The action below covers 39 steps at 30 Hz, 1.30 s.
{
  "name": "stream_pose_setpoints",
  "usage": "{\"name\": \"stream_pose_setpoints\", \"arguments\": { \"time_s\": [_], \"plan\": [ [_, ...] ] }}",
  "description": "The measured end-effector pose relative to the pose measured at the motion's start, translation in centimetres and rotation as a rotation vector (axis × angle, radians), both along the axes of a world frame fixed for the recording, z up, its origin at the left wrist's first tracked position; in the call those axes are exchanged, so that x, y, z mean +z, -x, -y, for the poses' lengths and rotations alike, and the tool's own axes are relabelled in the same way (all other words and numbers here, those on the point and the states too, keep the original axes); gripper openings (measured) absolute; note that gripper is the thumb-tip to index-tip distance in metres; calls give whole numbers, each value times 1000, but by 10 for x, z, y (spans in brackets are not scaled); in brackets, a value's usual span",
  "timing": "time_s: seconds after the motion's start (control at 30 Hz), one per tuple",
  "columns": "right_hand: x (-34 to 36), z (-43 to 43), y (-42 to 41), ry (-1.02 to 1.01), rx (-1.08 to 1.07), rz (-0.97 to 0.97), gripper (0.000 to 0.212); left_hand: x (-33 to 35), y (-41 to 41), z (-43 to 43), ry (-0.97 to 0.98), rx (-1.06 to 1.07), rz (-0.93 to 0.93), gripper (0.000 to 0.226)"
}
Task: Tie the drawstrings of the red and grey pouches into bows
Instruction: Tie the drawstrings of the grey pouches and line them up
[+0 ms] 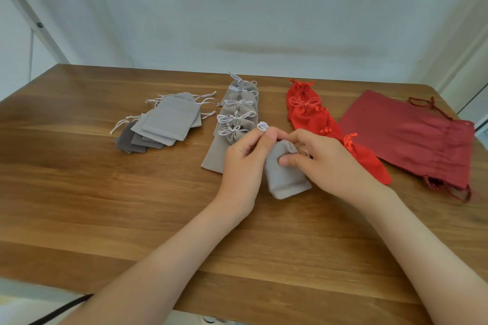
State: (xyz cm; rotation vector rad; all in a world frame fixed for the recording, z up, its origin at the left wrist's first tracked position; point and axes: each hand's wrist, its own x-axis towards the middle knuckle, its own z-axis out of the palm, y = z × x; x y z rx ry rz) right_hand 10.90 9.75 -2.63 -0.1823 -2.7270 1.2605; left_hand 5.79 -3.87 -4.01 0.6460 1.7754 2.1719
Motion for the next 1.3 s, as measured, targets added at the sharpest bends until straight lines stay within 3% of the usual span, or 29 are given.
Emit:
{"name": "stream_pose_setpoints", "arguments": {
  "time_s": [0.13,0.23,0.4,0.63,0.73,0.83,0.93,1.0,1.17,1.3],
  "plan": [
    [2,-1,1,-79,0,7,16,0,-1,0,-63,-92,58,25],
    [-1,-8,0,-173,32,66,14,-1,0,0,15,-66,-36,28],
    [2,-21,-1,64,94,148,5,-2,1,-1,104,40,-77,26],
    [10,-23,-3,-123,-7,17,12,0,2,1,48,157,-72,21],
    [10,-20,-4,-12,-87,-52,20,-1,2,2,69,252,-100,21],
    [6,-14,-3,277,-128,-116,34,-4,1,1,221,301,-230,21],
    [3,-4,-1,586,-55,-162,30,-8,-1,-1,364,290,-350,17],
    [0,0,1,681,18,-154,22,-8,0,-1,397,273,-344,18],
    [-9,4,4,638,17,-153,13,-9,1,-2,358,210,-255,25],
    [-9,6,4,456,8,-194,16,-11,4,-2,293,210,-105,8]
  ]
}}
